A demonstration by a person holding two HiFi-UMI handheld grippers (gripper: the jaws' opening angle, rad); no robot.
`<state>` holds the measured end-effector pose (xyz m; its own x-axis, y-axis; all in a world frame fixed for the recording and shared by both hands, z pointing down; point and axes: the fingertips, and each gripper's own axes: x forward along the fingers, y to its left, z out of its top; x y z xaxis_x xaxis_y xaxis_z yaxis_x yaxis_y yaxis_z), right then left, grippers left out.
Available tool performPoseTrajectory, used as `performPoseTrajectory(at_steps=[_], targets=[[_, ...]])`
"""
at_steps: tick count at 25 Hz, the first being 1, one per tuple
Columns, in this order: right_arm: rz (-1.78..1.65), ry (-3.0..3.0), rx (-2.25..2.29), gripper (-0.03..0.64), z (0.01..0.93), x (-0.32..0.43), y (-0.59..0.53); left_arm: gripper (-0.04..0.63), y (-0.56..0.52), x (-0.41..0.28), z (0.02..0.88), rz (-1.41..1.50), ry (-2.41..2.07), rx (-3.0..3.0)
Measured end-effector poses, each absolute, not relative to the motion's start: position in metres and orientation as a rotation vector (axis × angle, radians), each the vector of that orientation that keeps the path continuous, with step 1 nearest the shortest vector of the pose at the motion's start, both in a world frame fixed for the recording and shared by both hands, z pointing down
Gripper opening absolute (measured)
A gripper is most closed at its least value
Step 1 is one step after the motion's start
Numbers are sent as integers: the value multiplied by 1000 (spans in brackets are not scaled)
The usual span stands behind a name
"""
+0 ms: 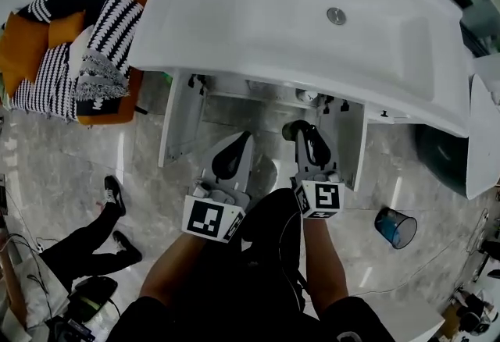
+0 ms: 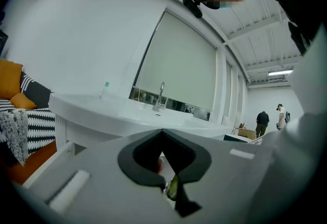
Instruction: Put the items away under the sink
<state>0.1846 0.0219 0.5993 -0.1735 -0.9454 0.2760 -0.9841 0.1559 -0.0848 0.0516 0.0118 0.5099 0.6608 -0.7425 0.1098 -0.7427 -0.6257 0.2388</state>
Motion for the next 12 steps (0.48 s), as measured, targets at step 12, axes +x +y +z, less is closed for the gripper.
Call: performPoseTrajectory(at_steps=[12], targets=[[275, -2280, 1957, 114, 721, 198, -6, 8, -5, 73, 644, -7, -1199, 2664]])
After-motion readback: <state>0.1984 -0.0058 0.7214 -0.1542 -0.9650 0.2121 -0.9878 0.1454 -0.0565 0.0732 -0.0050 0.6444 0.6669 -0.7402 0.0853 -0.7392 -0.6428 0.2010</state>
